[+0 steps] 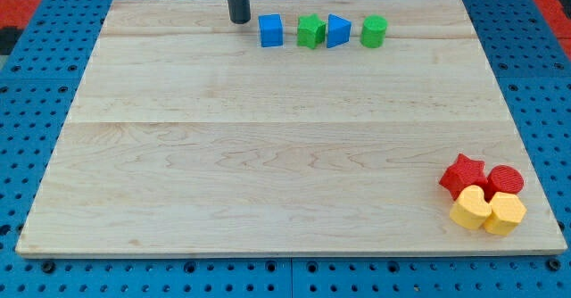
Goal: Move the blue cube slightly to the bottom left of the green star
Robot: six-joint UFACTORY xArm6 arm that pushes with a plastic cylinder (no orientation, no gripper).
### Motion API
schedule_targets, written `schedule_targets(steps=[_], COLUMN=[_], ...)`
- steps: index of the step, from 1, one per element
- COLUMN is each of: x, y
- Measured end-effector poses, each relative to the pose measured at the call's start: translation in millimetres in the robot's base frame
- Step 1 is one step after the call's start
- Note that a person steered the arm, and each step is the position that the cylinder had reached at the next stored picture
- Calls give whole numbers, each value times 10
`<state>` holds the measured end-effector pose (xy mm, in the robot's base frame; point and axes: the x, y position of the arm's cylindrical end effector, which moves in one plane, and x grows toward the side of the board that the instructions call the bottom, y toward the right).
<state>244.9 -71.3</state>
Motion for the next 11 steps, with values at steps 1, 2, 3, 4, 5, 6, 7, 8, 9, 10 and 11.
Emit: schedule_targets(steps=[1,2,3,4,5,6,7,8,9,10,11], x=[145,12,-146,-147,-140,-29,-19,22,57,64,118], y=[151,160,168,622,856,758,357,152,328,568,577])
